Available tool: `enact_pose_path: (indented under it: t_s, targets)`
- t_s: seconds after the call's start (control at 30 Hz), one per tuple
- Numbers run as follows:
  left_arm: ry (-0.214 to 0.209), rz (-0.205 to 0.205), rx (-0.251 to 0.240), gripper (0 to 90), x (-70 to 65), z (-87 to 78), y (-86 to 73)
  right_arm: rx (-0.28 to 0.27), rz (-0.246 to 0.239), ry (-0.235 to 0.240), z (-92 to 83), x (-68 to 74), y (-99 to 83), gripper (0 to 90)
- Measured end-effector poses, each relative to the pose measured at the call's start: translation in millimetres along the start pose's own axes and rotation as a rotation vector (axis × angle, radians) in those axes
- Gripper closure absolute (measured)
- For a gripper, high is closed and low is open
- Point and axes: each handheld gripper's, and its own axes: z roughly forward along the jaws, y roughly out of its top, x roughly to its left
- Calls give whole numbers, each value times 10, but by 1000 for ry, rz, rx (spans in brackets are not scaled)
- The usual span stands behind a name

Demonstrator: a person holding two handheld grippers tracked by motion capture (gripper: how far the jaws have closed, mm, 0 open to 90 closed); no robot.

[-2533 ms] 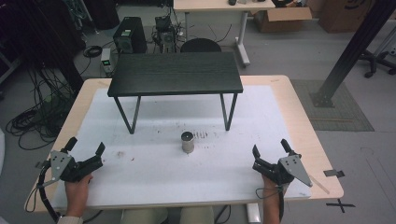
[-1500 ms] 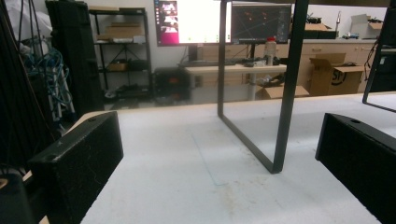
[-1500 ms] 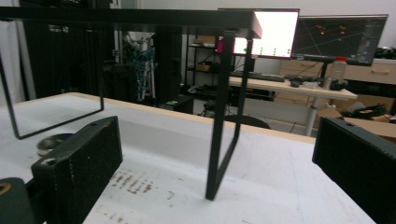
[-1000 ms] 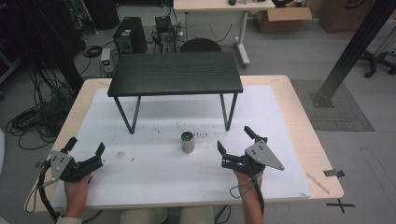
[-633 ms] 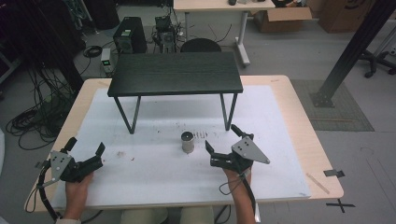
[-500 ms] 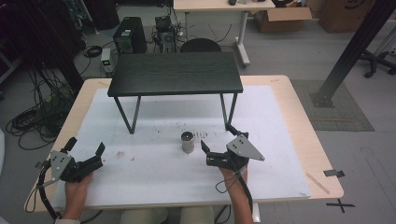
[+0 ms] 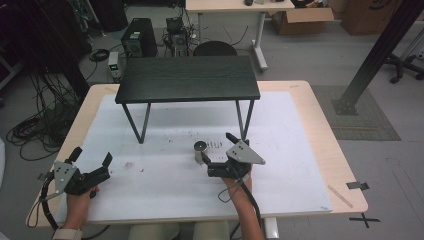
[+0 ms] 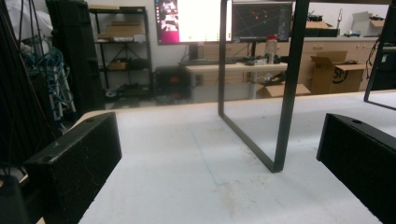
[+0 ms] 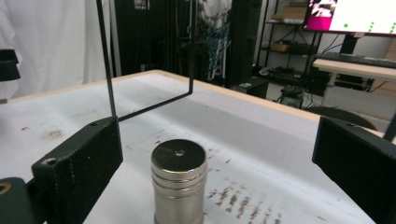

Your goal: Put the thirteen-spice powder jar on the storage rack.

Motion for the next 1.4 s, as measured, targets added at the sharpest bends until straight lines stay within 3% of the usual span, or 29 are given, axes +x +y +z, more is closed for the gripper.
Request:
enact_pose_path:
  t_s: [0.33,0.5,1.0,1.23,1.4]
  targets:
    - [7,-7,14,2,4,13,4,55,18,35,175,67,-52,18]
    - [15,11,9,2,-17,8,2,77,24,33,263,85,-81,19]
    - [18,8,1,2,-14,-2,-2,173,20,28,447,108,-163,32]
    - [19,7,-3,2,-12,-5,-3,214,46,35,519,108,-228,51]
    - [19,7,-4,2,-13,-7,-4,211,64,32,520,90,-230,65]
